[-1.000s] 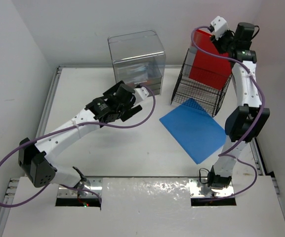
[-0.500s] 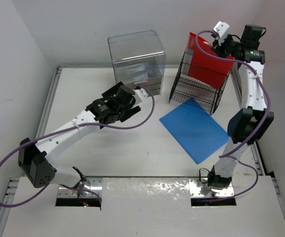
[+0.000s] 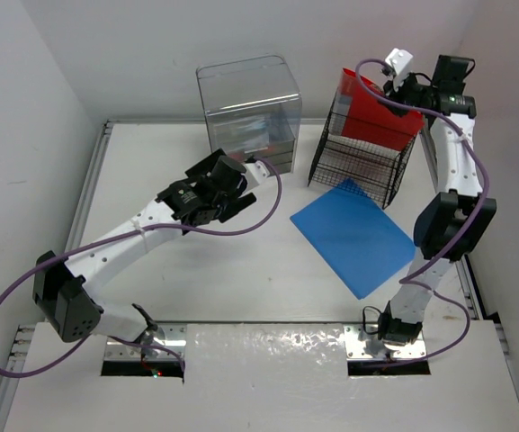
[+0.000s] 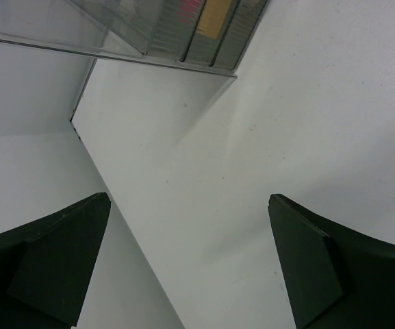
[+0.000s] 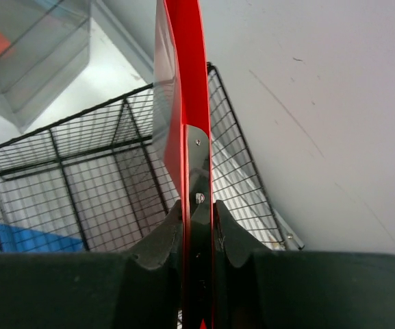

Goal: Organize the desk

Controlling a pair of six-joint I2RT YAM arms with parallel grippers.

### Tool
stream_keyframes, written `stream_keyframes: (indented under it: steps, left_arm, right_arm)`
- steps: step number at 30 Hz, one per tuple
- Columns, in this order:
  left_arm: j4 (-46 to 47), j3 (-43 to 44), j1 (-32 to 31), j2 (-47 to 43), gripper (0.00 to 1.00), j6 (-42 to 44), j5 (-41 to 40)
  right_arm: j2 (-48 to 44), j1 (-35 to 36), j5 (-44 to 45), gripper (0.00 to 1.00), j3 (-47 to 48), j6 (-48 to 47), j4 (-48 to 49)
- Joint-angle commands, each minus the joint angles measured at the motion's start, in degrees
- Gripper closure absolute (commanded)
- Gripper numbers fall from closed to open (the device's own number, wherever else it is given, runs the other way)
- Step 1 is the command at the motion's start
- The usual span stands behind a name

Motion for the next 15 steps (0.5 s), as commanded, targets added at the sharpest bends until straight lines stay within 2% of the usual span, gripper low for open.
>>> stream_keyframes:
  steps: [1, 4, 7, 9, 15]
  left_arm:
    - [2.30, 1.77, 0.62, 0.05, 0.00, 0.28, -0.53]
    - [2.30, 1.51, 0.62, -0.30, 0.00, 0.54, -0.44]
    - [2.04, 1.25, 0.62, -0.82, 0.00, 0.55, -0.61]
    - [1.95, 1.07, 0.62, -1.17, 0.00, 0.63, -0.61]
    - [1.86, 1.07, 0.62, -0.74, 0.00, 0.98, -0.70]
  right_arm:
    - [-2.48, 0.04, -4.36, 1.00, -2.16, -0.42, -1.10]
    - [-2.31, -1.45, -9.71, 1.00, 1.42, 0.10, -3.30]
    - [-1.44, -4.26, -17.54, 1.00, 3.54, 7.29, -0.15]
    - [-0.47, -5.32, -17.82, 1.00, 4.86, 9.86, -1.00]
    - [0.42, -5.76, -18.96, 1.00, 6.80, 7.84, -7.78]
